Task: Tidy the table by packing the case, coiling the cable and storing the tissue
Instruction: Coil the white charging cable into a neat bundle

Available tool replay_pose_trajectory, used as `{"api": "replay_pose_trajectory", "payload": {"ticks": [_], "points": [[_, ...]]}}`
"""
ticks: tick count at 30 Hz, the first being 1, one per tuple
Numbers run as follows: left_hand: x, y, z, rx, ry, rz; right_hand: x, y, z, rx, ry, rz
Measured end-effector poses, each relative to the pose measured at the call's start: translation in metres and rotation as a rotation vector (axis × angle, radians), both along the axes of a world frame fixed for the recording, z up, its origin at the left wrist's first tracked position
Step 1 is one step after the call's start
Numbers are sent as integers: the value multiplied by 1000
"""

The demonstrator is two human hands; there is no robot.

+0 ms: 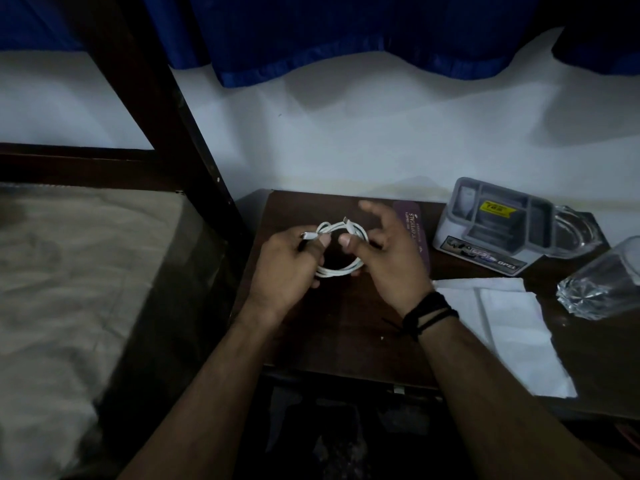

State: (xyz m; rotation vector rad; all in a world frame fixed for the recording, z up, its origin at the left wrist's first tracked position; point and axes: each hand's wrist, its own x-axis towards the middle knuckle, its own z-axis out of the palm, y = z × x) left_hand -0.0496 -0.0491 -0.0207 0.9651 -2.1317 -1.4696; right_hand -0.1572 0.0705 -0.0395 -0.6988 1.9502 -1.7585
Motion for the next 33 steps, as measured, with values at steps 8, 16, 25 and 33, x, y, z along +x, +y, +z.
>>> {"api": "replay_pose_trajectory", "payload": {"ticks": [8,16,25,33], "points": [[4,5,2,-558,-116,36,-6,-1,-6,120,465,-228],[7,-9,-11,-563,-116,17,-3,-6,0,-34,-110,-229],[7,-4,-11,161,223,40,-5,2,17,-153,-650,-307],[-6,22,-12,352,364,145,5,-6,15,-102,-700,-237]]}}
